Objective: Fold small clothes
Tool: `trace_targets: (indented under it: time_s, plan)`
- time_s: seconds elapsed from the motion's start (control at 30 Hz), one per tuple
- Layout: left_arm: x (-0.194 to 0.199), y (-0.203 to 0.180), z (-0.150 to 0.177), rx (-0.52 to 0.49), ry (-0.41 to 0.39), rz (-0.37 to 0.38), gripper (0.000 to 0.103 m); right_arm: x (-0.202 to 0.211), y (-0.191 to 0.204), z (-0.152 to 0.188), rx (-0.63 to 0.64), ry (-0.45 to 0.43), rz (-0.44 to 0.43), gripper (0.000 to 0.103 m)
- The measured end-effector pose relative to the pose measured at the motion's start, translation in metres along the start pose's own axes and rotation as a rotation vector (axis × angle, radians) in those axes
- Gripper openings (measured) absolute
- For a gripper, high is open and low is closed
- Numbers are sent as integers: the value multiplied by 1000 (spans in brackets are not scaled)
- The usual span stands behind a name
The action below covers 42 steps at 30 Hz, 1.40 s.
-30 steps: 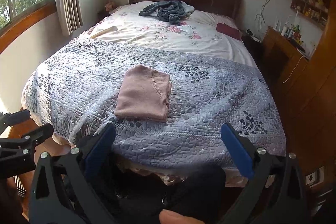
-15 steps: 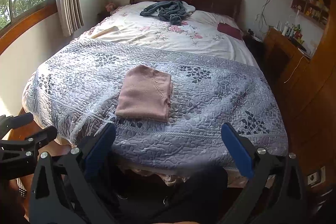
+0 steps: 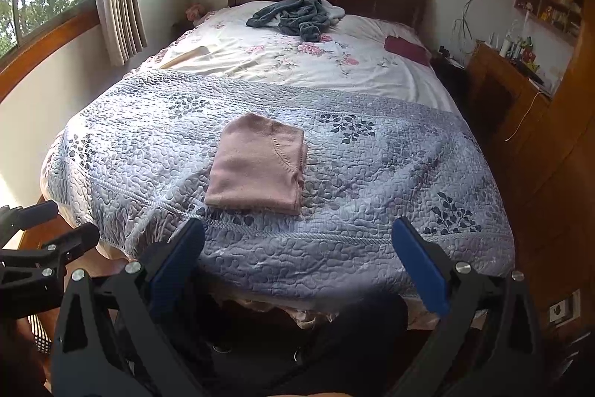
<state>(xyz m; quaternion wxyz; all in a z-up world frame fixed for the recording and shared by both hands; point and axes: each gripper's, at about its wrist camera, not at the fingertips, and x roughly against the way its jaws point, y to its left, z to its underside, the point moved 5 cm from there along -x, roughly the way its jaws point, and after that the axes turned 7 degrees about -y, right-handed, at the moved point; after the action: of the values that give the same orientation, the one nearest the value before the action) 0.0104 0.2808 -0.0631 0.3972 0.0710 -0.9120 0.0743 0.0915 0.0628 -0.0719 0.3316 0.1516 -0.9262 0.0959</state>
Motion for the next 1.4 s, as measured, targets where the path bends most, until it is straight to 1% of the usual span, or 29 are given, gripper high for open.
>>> trace_targets:
  time_s: [0.67,1.4]
  plan:
    - [-2,-6,-4,-16,2,-2,86,-8,-1,3,-9,7,-2,100]
    - [-3,-6,-3,-20,-1,-3,86,-3,-3,4,-12,4,0,100]
